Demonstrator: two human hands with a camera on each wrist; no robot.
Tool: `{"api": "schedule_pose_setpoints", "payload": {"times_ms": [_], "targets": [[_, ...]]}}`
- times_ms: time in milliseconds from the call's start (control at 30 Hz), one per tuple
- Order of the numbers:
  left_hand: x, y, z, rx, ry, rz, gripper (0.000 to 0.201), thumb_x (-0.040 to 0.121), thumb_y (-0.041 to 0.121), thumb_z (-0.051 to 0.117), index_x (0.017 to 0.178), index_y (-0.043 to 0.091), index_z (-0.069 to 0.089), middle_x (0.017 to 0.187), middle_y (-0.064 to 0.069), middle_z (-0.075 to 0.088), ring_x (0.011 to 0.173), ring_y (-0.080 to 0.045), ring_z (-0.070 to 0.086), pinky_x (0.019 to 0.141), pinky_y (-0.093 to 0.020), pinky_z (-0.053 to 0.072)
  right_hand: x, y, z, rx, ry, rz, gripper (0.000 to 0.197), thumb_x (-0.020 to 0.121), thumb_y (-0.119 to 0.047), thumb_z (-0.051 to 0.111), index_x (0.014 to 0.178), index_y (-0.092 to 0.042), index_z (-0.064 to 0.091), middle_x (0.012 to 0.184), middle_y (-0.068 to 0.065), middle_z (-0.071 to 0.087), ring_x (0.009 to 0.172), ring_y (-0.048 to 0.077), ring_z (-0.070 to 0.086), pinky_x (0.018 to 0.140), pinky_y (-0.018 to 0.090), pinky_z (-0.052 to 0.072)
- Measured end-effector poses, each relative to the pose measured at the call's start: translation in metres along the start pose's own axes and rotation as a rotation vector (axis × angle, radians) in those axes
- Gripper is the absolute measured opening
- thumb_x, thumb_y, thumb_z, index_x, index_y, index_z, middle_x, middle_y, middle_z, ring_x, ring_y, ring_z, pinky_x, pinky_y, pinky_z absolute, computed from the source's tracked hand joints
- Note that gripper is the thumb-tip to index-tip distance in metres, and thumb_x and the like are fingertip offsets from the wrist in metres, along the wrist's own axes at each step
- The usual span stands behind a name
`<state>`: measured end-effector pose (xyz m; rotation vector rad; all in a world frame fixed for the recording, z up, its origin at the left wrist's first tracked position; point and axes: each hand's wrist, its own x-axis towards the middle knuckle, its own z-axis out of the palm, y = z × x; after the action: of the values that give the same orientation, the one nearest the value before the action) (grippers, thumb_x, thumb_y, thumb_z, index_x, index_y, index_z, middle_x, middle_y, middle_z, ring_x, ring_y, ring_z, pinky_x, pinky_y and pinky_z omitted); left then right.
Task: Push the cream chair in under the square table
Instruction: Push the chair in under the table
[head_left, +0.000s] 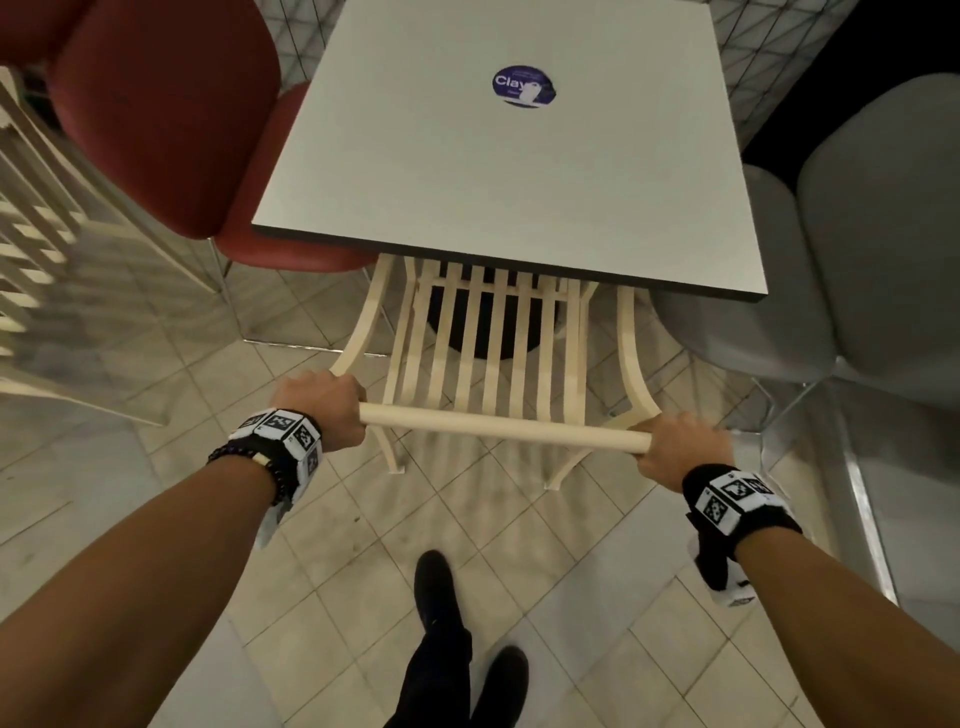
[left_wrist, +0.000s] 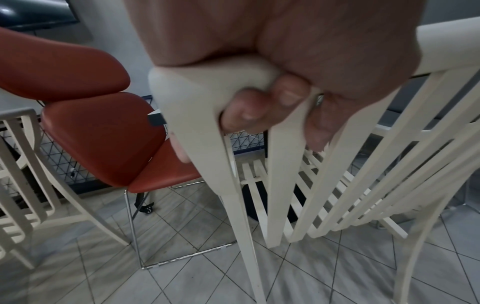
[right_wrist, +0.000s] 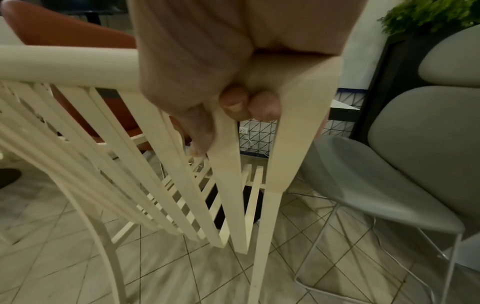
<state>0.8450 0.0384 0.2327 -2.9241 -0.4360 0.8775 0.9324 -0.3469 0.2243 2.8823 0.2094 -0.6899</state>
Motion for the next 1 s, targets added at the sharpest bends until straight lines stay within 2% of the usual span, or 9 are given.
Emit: {"api": "schedule_pose_setpoints", "payload": {"times_ms": [133,267,367,533,667,800,900,1000], "targets": [[0.005,-0.004,-0.001,0.012,0.003,0.033,0.028,0.078,0.036,0.057,0.104,0.036,0.067,0.085,0.002,0.059,0.079,-0.025,0.056,0.076,-0.036,0.046,0.0,-0.002,-0.001,-0.022,-0.003,0.005,0.028,0.077,-0.039,0.064,0.105,-0.032,0.066,0.076,-0.003,0.057,0.07,0.02,0.051,0.08,0.042,0.053],[0.006,-0.014,0.001,0.027,0.008,0.027,0.031,0.077,0.037,0.058,0.106,0.037,0.067,0.09,0.003,0.066,0.078,-0.024,0.057,0.076,-0.036,0.048,-0.004,-0.011,0.006,0.014,0.0,-0.001,0.027,0.078,-0.032,0.062,0.104,-0.034,0.067,0.08,-0.002,0.062,0.076,0.023,0.06,0.078,0.04,0.052],[0.006,-0.015,0.003,0.028,0.016,0.018,0.031,0.077,0.038,0.06,0.107,0.037,0.067,0.093,0.002,0.067,0.074,-0.022,0.053,0.075,-0.036,0.048,-0.005,-0.014,0.007,-0.01,0.004,-0.001,0.029,0.076,-0.03,0.061,0.105,-0.032,0.067,0.08,-0.001,0.062,0.077,0.024,0.061,0.077,0.039,0.051],[0.005,-0.013,0.007,0.024,0.039,0.007,0.031,0.078,0.038,0.059,0.108,0.036,0.067,0.095,0.002,0.067,0.086,-0.025,0.062,0.077,-0.036,0.049,-0.003,-0.01,0.008,-0.038,0.022,-0.006,0.03,0.076,-0.033,0.062,0.106,-0.028,0.065,0.08,-0.001,0.06,0.077,0.024,0.062,0.078,0.04,0.053],[0.006,-0.012,0.011,0.019,0.045,0.027,0.031,0.079,0.04,0.058,0.109,0.036,0.067,0.094,0.001,0.065,0.083,-0.024,0.059,0.078,-0.036,0.049,-0.002,-0.006,0.009,-0.043,0.008,-0.002,0.029,0.076,-0.031,0.062,0.105,-0.026,0.064,0.079,-0.002,0.058,0.075,0.024,0.061,0.077,0.04,0.053],[0.003,-0.011,0.011,0.012,0.039,0.029,0.026,0.079,0.038,0.058,0.103,0.033,0.068,0.089,0.0,0.062,0.087,-0.026,0.061,0.08,-0.038,0.049,-0.002,-0.005,0.008,-0.036,0.002,0.012,0.027,0.078,-0.03,0.062,0.104,-0.023,0.063,0.08,-0.001,0.06,0.072,0.023,0.056,0.079,0.04,0.054],[0.001,-0.011,0.011,-0.001,0.051,0.031,0.023,0.08,0.037,0.058,0.099,0.032,0.068,0.081,0.002,0.056,0.079,-0.025,0.056,0.078,-0.037,0.049,-0.005,-0.007,0.009,-0.032,0.028,0.017,0.025,0.079,-0.031,0.063,0.103,-0.025,0.064,0.084,-0.001,0.064,0.077,0.023,0.061,0.082,0.041,0.052],[-0.004,-0.011,0.018,-0.02,0.107,0.0,0.022,0.082,0.04,0.057,0.101,0.031,0.066,0.083,0.002,0.058,0.088,-0.026,0.061,0.089,-0.042,0.046,-0.015,-0.009,0.015,0.012,0.138,-0.01,0.025,0.081,-0.027,0.066,0.105,-0.023,0.063,0.09,0.002,0.06,0.089,0.026,0.059,0.088,0.046,0.045]]}}
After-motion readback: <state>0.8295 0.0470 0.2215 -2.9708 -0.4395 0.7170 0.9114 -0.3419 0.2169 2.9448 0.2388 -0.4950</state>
